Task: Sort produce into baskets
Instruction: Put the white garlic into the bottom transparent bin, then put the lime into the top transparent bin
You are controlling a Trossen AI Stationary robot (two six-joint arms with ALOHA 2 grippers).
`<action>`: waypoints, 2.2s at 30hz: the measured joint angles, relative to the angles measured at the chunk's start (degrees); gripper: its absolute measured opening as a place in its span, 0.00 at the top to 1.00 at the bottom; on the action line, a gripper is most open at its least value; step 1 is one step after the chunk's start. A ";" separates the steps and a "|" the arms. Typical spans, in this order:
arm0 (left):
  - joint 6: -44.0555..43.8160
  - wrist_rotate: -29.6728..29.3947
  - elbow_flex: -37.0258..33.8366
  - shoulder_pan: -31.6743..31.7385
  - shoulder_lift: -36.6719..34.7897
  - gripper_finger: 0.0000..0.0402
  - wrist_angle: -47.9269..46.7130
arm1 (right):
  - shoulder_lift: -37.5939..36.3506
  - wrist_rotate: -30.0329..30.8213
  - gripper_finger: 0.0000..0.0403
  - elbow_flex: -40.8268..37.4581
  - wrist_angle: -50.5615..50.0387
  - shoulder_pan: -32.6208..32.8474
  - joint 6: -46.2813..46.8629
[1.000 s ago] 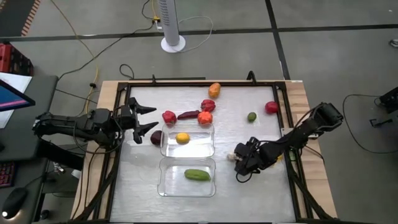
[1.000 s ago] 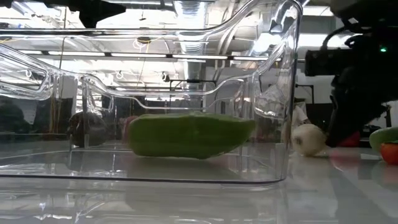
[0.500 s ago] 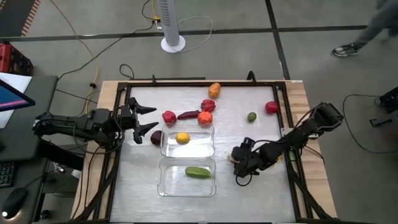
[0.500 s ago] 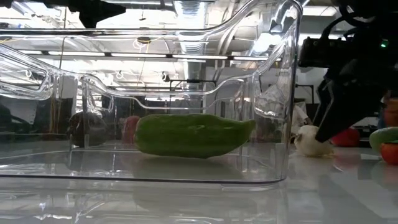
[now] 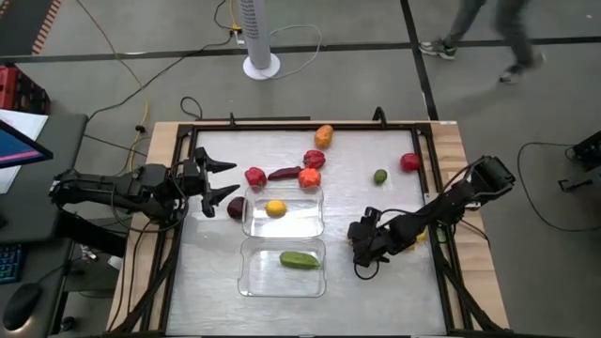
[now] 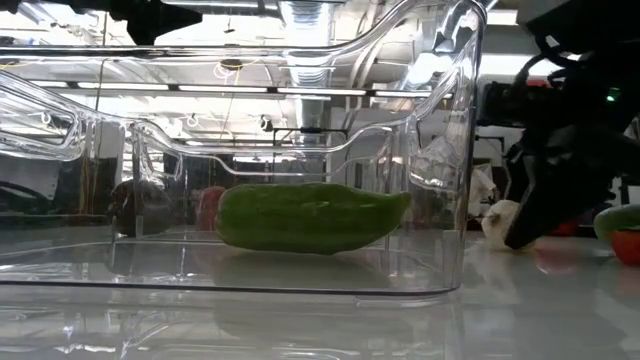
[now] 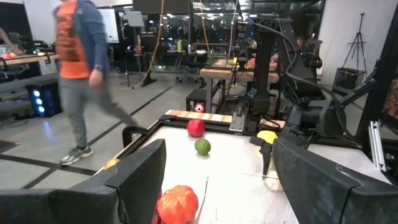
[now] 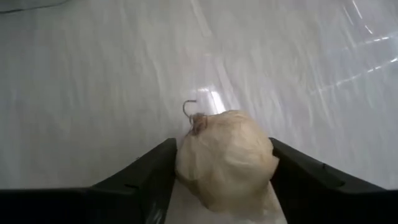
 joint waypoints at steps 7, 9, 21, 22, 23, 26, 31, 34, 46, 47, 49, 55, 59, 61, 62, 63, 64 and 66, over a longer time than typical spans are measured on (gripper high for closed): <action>-0.01 0.00 0.00 0.00 0.00 0.30 0.06 | -0.02 -0.21 0.54 3.38 -4.28 -1.19 -0.52; 0.01 0.00 0.01 0.00 -0.01 0.30 0.17 | -0.02 -0.23 0.56 7.10 -9.83 -1.95 -1.67; 0.01 0.00 0.00 0.00 -0.01 0.30 0.07 | -0.08 3.82 0.50 33.02 -26.17 -2.06 -11.57; 0.01 0.00 0.00 0.00 -0.02 0.30 0.07 | -0.10 4.07 0.50 33.90 -24.54 -1.78 -13.13; 0.01 0.00 0.00 0.00 0.00 0.30 0.07 | -0.13 4.14 0.50 34.27 -21.69 -1.61 -14.92; 0.01 0.00 0.00 0.00 -0.01 0.30 0.07 | -0.05 0.53 0.49 34.33 -11.22 -1.02 -20.93; 0.01 0.00 0.00 0.00 -0.02 0.30 0.13 | 2.84 -8.69 0.46 34.33 2.93 -0.86 -27.62; 0.01 0.00 0.00 0.00 -0.02 0.30 0.13 | 5.58 -12.62 0.43 34.30 5.89 -0.84 -29.21; 0.01 0.00 0.00 0.02 0.00 0.30 0.04 | 11.25 -20.99 0.15 37.71 -2.17 -3.90 -24.36; 0.01 0.00 0.00 0.01 0.00 0.30 0.02 | 10.64 -20.98 0.14 38.56 -5.61 -4.09 -23.23; 0.01 0.00 0.00 0.00 -0.02 0.30 0.02 | 8.95 -19.86 0.12 40.16 -12.24 -4.33 -20.37; 0.01 0.00 0.00 0.00 0.00 0.30 -0.24 | 5.13 -10.53 0.14 40.37 -33.46 -1.64 -8.97; 0.01 0.00 0.01 0.00 -0.01 0.30 -0.37 | 5.03 -7.91 0.17 37.53 -45.00 1.40 1.38; -0.06 0.00 0.00 0.02 -0.01 0.30 -0.35 | 5.05 -9.52 0.18 34.44 -46.31 2.65 5.48; -0.32 0.00 0.00 0.02 -0.02 0.30 -0.32 | 5.07 -11.22 0.18 32.86 -46.21 3.19 6.77; -0.35 0.00 0.00 0.01 0.00 0.30 -0.30 | 5.09 -12.72 0.18 31.44 -46.05 3.67 7.84; -0.44 0.00 0.00 0.02 0.00 0.30 -0.28 | 5.10 -13.81 0.18 30.17 -45.55 4.13 8.82; -0.63 0.00 0.00 0.02 -0.02 0.30 -0.25 | 5.10 -14.59 0.18 28.07 -45.48 4.97 10.43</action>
